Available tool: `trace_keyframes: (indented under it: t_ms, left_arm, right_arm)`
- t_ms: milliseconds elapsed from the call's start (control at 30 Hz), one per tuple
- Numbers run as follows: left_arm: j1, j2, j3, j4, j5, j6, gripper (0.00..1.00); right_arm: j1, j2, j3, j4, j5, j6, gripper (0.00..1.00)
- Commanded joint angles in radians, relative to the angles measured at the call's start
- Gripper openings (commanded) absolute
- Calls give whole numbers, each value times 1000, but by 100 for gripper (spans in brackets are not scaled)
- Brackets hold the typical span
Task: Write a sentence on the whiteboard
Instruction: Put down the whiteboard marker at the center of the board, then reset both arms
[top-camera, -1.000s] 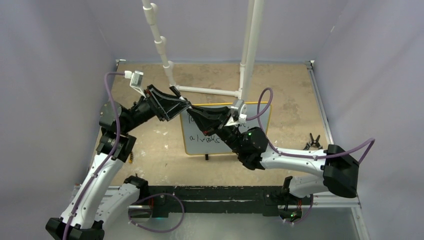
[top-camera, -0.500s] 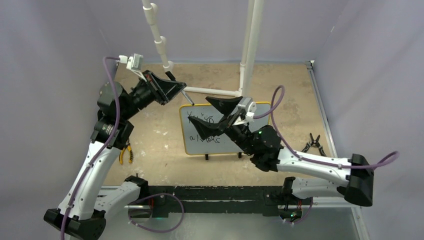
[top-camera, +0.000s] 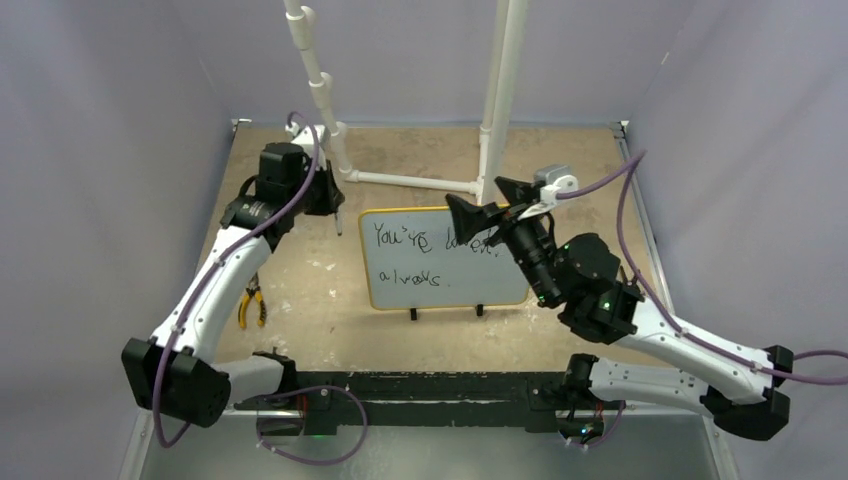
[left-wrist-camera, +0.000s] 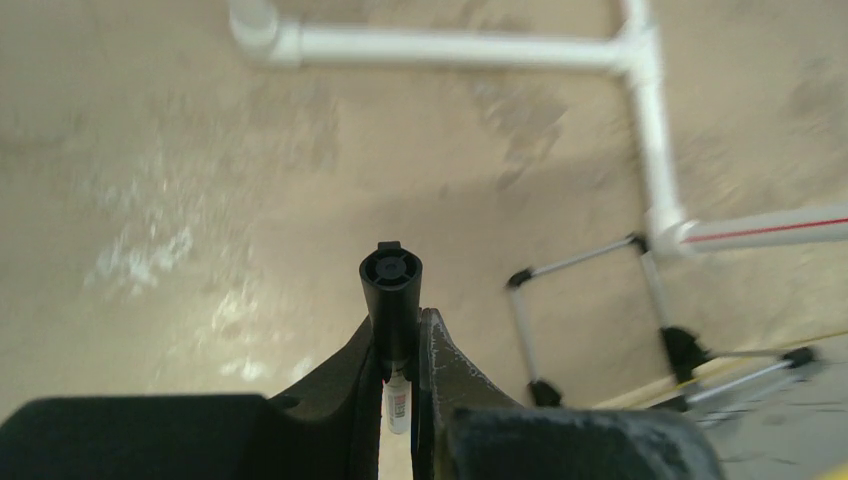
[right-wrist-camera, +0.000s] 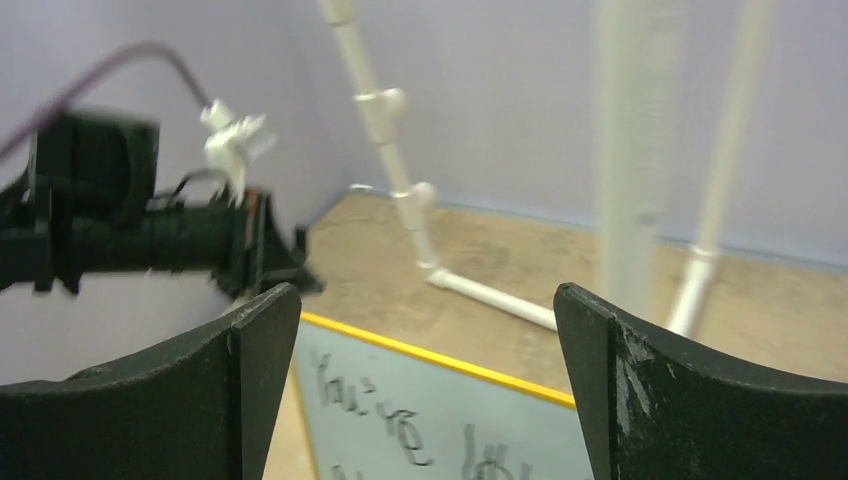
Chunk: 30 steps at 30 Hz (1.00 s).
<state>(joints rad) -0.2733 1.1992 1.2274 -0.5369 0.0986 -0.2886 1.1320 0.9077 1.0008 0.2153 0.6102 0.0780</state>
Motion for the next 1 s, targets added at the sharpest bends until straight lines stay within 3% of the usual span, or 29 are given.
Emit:
trace_keyframes:
  t_ms: [0, 200, 367, 433, 633, 667, 800, 967]
  left_arm:
    - [29, 53, -108, -84, -63, 78, 0]
    - [35, 145, -239, -61, -96, 61, 0]
    - [36, 249, -307, -23, -162, 56, 5]
    - [36, 271, -309, -23, -175, 54, 16]
    - [40, 221, -310, -10, -251, 50, 80]
    - [40, 206, -310, -6, -268, 49, 86]
    - [42, 112, -296, 28, -346, 50, 90]
    - [41, -164, -315, 203, -467, 58, 94]
  right_arm:
    - [-90, -113, 9, -111, 111, -9, 99]
    - [-287, -147, -16, -160, 94, -22, 99]
    - [-550, -77, 1, -214, -97, 44, 99]
    - [-637, -71, -10, -212, -155, 75, 99]
    - [-836, -71, -49, -185, -253, 154, 99]
    - [-856, -77, -60, -180, -254, 157, 99]
    - [-908, -107, -118, -127, -262, 158, 99]
    - [-928, -134, -212, -22, -283, 151, 99]
